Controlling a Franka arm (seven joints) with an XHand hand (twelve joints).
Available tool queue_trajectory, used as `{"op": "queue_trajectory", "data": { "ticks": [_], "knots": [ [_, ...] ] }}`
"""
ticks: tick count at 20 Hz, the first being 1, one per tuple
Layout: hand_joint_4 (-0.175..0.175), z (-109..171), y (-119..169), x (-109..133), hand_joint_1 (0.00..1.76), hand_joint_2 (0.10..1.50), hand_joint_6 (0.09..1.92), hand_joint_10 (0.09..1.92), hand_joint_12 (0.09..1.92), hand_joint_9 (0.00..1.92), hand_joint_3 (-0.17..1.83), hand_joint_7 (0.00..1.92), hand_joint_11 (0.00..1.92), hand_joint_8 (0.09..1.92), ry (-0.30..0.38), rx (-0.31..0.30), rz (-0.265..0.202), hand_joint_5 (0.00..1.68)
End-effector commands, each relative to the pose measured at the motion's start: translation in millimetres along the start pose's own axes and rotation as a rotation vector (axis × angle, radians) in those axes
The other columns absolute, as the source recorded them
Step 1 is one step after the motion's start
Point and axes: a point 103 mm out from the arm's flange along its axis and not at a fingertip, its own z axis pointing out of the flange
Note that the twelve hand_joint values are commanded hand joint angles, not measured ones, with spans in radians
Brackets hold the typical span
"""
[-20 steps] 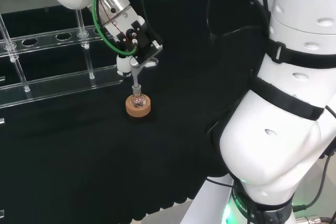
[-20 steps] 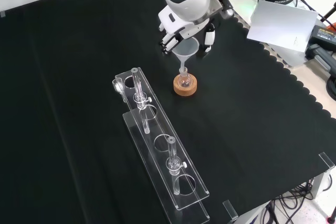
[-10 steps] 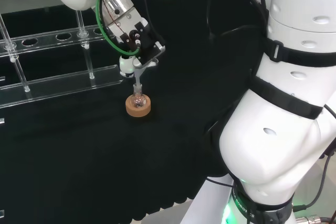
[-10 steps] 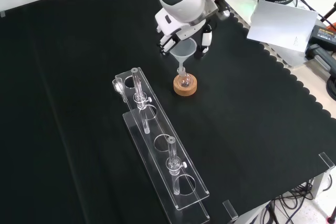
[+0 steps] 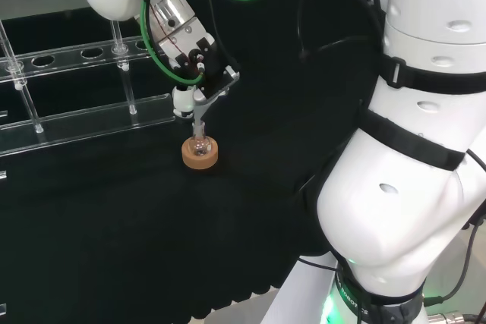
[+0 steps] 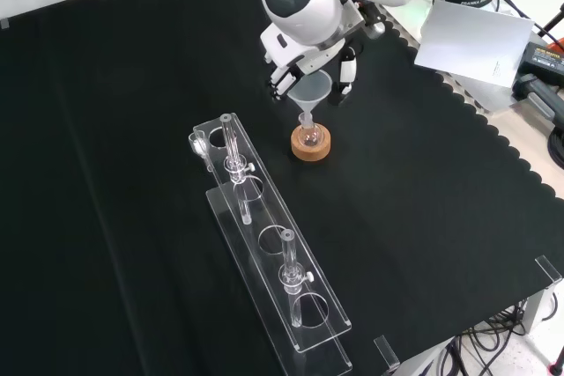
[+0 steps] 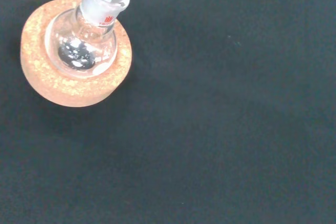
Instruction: Place the funnel on the round-bottom flask.
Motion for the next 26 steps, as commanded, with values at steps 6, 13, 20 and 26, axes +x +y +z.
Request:
{"op": "queue_trajectory", "data": {
  "ticks": [6,13,20,26],
  "knots": [
    [-0.012,3,-1,9,0.71,0.85,0.76,0.37,1.19,1.07,0.55,0.77,0.72,0.66,-0.014,0.014,-0.001,0.74],
    [-0.011,7,-1,10,0.71,0.85,0.76,0.37,1.19,1.07,0.55,0.77,0.71,0.67,-0.013,0.019,-0.003,0.74],
    [-0.010,10,-1,11,0.71,0.85,0.76,0.37,1.19,1.05,0.55,0.77,0.71,0.66,-0.019,0.024,-0.002,0.74],
    [-0.011,12,0,12,0.71,0.84,0.75,0.37,1.19,1.04,0.55,0.76,0.71,0.67,-0.010,0.024,-0.003,0.73]
  ]
}}
